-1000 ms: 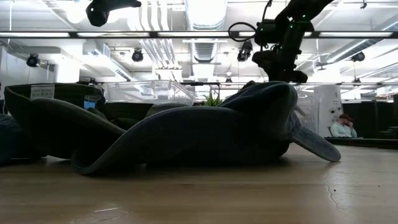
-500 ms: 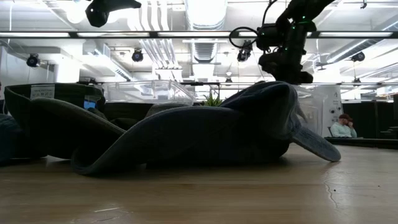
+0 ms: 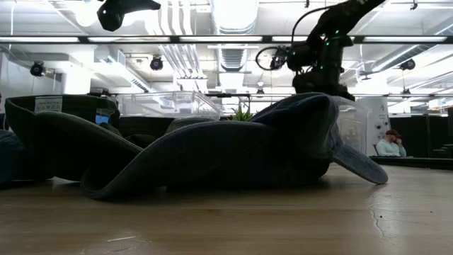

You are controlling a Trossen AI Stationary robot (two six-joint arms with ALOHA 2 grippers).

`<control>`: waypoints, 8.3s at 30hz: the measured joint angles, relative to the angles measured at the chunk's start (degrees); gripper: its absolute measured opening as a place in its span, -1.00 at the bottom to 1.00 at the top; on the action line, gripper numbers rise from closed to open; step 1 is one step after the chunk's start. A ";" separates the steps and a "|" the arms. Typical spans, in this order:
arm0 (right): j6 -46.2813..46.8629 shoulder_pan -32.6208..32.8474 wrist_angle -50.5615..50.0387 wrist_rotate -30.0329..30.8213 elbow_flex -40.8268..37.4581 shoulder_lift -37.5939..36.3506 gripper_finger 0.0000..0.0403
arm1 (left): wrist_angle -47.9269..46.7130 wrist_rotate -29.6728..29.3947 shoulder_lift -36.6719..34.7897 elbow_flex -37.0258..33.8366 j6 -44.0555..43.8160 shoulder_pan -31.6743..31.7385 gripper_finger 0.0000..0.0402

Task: Pick & Place hat
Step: Put the right green cap in the right transparent bin, then put the green cap in the right transparent bin

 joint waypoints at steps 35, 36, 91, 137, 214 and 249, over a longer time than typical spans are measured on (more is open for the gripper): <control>-5.00 0.09 -7.15 -1.30 3.85 1.39 -0.47 | -1.10 0.00 0.00 0.00 0.04 0.02 -0.24; -5.23 0.09 -7.73 -1.42 4.29 1.30 -0.40 | -1.26 0.00 0.00 0.00 0.05 0.00 -0.24; 25.48 43.88 34.93 -1.93 6.47 -13.72 0.42 | -18.80 14.39 -1.31 0.09 -28.62 -0.38 -0.24; 22.74 44.09 35.00 -2.26 5.84 -13.36 0.43 | -43.16 30.03 29.28 6.58 -48.15 -2.69 -0.23; 19.37 43.82 35.49 -0.96 6.44 -15.41 0.35 | -2.85 37.80 14.24 35.54 -10.36 -0.44 -1.00; 5.84 41.20 33.18 2.08 30.80 0.84 0.84 | 7.04 46.63 21.97 39.60 -10.60 -0.39 -1.00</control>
